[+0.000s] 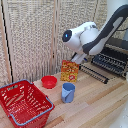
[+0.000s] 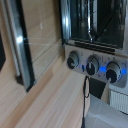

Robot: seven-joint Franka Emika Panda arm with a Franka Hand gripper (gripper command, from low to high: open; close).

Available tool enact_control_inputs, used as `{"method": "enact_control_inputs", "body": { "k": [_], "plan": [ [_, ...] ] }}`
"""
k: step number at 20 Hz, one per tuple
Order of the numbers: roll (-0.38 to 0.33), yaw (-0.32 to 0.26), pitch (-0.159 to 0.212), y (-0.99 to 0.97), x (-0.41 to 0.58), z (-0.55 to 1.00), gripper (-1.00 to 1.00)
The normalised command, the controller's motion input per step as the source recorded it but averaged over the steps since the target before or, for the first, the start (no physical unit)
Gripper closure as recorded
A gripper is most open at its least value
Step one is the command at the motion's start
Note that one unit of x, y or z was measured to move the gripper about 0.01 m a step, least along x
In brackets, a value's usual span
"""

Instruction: Kindly position your hand close to the oven tray's handle. Softly yet firmly grasp the handle using your hand. Slowly and with caution, draw the tray out until it is fully stretched out.

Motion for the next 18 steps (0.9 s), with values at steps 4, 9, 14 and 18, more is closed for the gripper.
{"method": "enact_control_inputs", "body": {
  "k": [4, 9, 14, 18],
  "plan": [
    [-0.039, 0.011, 0.010, -0.82, 0.105, 0.04, -1.00],
    [-0.021, 0.021, 0.029, -0.74, 0.148, 0.02, -1.00],
    [-0.021, 0.036, 0.054, -0.58, 0.070, -0.01, -1.00],
    [-0.074, 0.038, 0.047, -0.59, 0.034, -0.15, -1.00]
  ]
}}
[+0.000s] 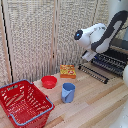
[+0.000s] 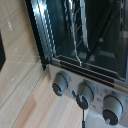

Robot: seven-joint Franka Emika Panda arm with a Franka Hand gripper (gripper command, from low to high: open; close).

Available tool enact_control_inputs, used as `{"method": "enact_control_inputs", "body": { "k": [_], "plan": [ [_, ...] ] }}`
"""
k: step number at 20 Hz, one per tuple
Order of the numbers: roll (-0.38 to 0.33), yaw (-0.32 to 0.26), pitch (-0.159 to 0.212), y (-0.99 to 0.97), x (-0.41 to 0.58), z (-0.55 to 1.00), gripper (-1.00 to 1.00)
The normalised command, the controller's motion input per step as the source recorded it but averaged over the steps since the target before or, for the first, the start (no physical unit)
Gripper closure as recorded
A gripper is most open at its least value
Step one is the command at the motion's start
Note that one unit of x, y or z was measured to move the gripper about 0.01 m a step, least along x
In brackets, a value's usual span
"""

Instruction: Kindly position your hand close to the oven tray's handle. Softly yet firmly grasp the handle using your hand. Slowly and with caution, draw the tray out until it is fully stretched out.

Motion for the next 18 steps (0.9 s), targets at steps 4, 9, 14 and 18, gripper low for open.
{"method": "enact_control_inputs", "body": {
  "k": [4, 9, 14, 18],
  "plan": [
    [-0.113, 0.033, 0.031, -0.58, 0.071, -0.23, -1.00],
    [-0.083, 0.011, 0.006, -0.63, 0.082, -0.10, -1.00],
    [-0.020, 0.000, 0.032, -0.62, 0.135, -0.08, -1.00],
    [-0.007, 0.000, 0.022, -0.41, 0.143, -0.09, -1.00]
  ]
}}
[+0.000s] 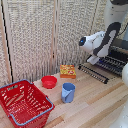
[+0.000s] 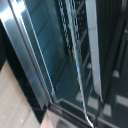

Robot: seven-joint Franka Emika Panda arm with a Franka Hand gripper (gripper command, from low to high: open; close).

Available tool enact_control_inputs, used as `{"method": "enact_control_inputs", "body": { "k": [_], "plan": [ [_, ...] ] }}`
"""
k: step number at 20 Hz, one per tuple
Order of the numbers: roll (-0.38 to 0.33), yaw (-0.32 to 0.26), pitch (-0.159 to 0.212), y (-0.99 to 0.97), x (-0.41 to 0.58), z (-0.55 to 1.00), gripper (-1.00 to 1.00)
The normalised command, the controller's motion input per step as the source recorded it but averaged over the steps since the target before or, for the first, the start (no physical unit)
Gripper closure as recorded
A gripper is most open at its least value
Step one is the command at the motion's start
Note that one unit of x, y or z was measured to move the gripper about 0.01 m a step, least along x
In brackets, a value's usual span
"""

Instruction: Kindly position your hand close to the oven tray's handle. Softly yet firmly grasp the handle using your hand. Slowly and with caution, draw the tray out until it is fully stretched out.

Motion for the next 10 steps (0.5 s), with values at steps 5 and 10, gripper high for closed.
{"method": "enact_control_inputs", "body": {
  "k": [5, 10],
  "plan": [
    [0.000, 0.000, 0.005, -0.27, 0.130, -0.04, 1.00],
    [0.006, 0.000, -0.002, -0.27, 0.006, 0.00, 1.00]
  ]
}}
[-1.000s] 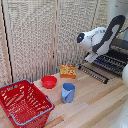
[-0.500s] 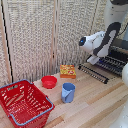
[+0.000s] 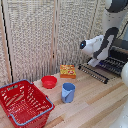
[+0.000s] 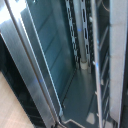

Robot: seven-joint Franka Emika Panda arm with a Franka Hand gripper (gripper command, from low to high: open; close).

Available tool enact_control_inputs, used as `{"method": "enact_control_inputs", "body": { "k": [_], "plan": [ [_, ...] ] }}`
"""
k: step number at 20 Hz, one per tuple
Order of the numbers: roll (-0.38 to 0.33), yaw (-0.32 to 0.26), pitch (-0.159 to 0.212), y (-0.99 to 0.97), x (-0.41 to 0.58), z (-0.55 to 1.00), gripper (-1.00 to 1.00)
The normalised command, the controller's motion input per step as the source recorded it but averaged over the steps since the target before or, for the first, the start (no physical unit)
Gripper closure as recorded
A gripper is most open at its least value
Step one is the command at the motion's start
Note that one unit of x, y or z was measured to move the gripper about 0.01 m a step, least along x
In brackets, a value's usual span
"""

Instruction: Kindly position your hand close to the oven tray's handle. Softly yet firmly grasp the handle using your hand. Slowly and with caution, draw the tray out until it is fully stretched out.

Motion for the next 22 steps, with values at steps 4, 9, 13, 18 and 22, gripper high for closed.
{"method": "enact_control_inputs", "body": {
  "k": [4, 9, 13, 18, 22],
  "plan": [
    [0.059, 0.000, -0.018, -0.34, 0.000, 0.06, 1.00],
    [0.078, 0.000, -0.036, -0.38, 0.000, 0.12, 1.00],
    [0.034, 0.000, -0.051, -0.26, -0.026, 0.05, 1.00],
    [0.039, -0.031, -0.019, -0.08, -0.064, 0.10, 1.00],
    [0.014, -0.132, -0.009, 0.38, -0.090, 0.05, 1.00]
  ]
}}
